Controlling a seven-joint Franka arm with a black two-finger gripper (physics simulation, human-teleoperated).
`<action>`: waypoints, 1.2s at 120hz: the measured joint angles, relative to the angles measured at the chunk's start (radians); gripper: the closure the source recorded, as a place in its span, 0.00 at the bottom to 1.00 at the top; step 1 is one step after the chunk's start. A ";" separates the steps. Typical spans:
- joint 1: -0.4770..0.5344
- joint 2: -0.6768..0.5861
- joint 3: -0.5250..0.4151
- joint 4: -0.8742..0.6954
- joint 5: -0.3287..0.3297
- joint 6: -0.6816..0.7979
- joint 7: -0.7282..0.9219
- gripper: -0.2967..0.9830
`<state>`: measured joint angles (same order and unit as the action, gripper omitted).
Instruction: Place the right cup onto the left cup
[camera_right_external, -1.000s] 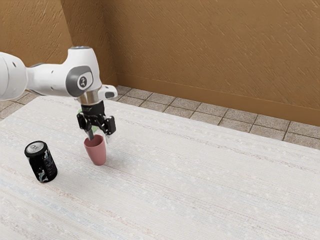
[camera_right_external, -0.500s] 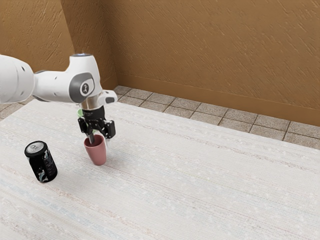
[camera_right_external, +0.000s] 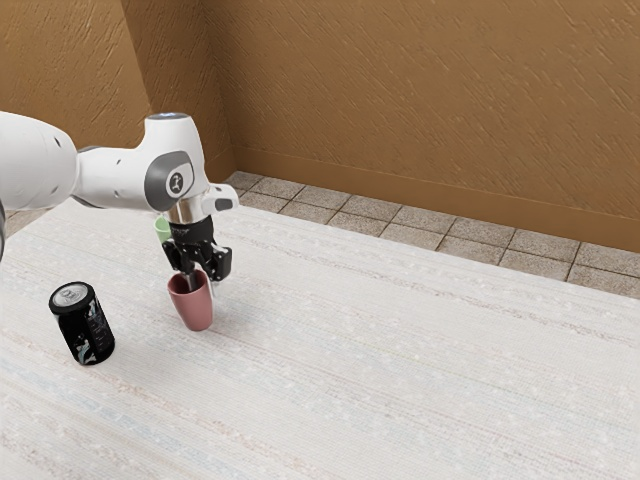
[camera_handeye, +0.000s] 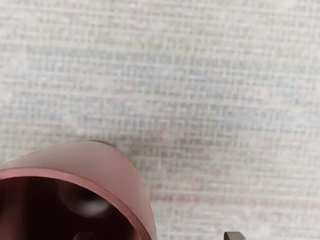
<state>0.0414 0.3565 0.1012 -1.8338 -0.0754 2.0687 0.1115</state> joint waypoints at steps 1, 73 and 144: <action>0.000 0.000 0.000 0.000 0.000 0.000 0.000 0.57; 0.003 -0.003 0.002 0.000 -0.001 -0.006 0.010 0.82; 0.003 -0.064 0.002 -0.001 0.005 -0.066 0.002 0.85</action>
<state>0.0448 0.2920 0.1028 -1.8346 -0.0706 2.0022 0.1138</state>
